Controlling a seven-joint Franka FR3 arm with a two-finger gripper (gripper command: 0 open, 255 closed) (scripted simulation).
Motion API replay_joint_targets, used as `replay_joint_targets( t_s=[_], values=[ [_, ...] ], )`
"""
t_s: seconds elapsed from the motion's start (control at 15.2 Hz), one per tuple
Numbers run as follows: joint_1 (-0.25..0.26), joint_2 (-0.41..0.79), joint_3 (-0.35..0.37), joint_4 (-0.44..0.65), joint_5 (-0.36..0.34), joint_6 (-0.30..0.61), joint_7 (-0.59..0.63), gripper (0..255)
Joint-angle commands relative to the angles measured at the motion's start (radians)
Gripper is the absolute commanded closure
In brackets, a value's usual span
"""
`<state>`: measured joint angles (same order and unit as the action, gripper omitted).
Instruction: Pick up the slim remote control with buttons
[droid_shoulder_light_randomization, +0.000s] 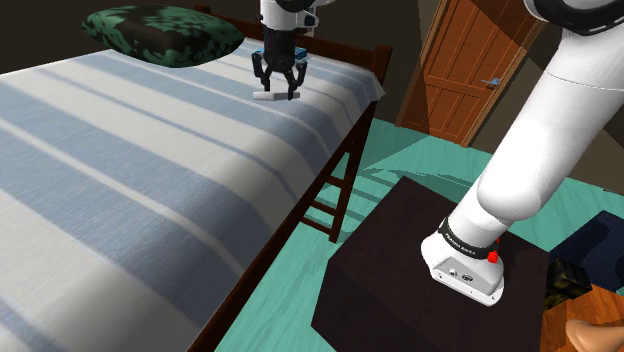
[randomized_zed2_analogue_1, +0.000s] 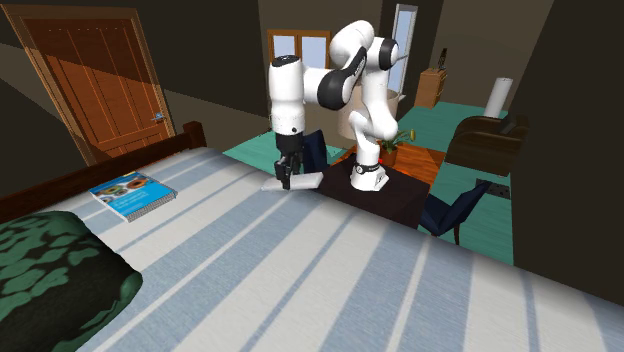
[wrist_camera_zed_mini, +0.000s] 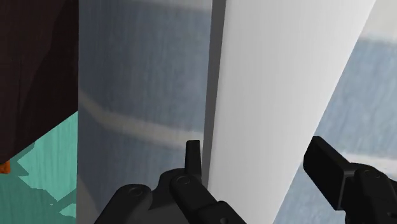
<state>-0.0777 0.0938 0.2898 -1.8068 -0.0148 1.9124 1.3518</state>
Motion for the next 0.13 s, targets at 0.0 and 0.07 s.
replay_joint_targets(
  t_s=[0.0,0.07],
  values=[
    [0.000,-0.002,0.000,0.016,0.001,-0.017,0.000,255],
    [0.000,-0.001,0.000,0.016,0.001,-0.017,0.000,255]
  ],
)
